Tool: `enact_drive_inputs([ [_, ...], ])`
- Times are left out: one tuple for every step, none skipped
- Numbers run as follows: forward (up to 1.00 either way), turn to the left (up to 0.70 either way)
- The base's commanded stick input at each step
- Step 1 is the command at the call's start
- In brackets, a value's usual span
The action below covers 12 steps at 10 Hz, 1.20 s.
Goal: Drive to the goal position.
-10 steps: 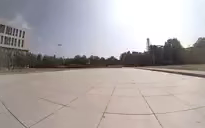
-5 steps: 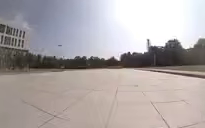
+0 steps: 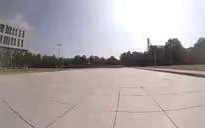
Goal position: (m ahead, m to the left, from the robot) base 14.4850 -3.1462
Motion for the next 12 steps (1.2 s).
enact_drive_inputs([
  [0.70,0.02],
  [0.70,0.02],
  [0.70,0.02],
  [0.70,0.02],
  [0.70,0.02],
  [0.70,0.02],
  [0.70,0.02],
  [0.70,0.02],
  [0.70,0.02],
  [0.70,0.02],
  [0.70,0.02],
  [0.70,0.02],
])
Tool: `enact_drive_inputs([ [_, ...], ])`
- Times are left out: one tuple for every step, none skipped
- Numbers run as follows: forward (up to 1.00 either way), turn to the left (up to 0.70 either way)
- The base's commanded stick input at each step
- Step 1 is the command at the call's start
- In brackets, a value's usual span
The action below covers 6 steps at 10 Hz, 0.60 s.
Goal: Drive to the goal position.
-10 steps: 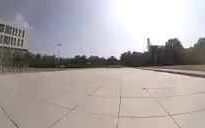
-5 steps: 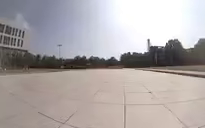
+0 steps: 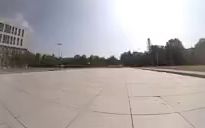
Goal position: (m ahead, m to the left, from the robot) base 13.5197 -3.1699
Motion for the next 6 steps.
enact_drive_inputs([
  [0.70,0.02],
  [0.70,0.02],
  [0.70,0.02],
  [0.70,0.02],
  [0.70,0.02],
  [0.70,0.02],
])
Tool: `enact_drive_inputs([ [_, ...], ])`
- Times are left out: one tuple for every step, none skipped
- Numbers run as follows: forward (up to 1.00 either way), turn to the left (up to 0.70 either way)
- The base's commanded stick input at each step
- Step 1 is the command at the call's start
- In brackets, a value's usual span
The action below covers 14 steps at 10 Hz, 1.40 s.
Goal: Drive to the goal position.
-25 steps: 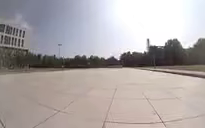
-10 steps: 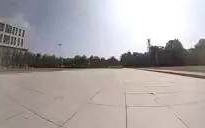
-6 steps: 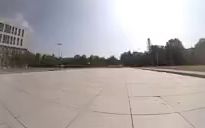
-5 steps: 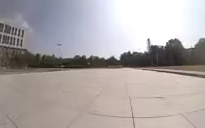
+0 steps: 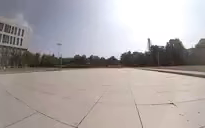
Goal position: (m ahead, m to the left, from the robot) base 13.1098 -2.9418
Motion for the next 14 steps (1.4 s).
enact_drive_inputs([
  [0.70,0.02],
  [0.70,0.02],
  [0.70,0.01],
  [0.70,0.01],
  [0.70,0.00],
  [0.70,0.00],
  [0.70,0.03],
  [0.70,0.03],
  [0.70,0.03],
  [0.70,0.04],
  [0.70,0.24],
  [0.70,0.22],
  [0.70,0.12],
  [0.70,0.05],
])
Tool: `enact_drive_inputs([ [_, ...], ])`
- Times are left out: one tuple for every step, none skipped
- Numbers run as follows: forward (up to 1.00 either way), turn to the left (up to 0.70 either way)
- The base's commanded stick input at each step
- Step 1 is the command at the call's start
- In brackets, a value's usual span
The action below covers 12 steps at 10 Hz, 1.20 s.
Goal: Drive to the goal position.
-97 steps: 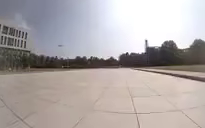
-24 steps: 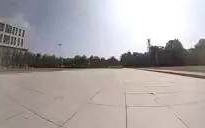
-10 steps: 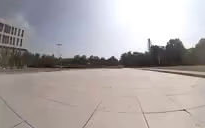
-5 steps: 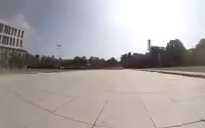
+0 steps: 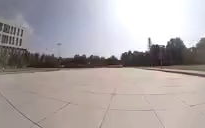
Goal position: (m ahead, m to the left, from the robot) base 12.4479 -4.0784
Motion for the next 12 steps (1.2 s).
enact_drive_inputs([
  [0.70,0.02],
  [0.70,0.02],
  [0.70,0.02],
  [0.70,0.02],
  [0.70,0.02],
  [0.70,0.02],
  [0.70,0.01],
  [0.70,0.00],
  [0.70,0.00],
  [0.70,0.00],
  [0.70,0.00],
  [0.70,-0.04],
])
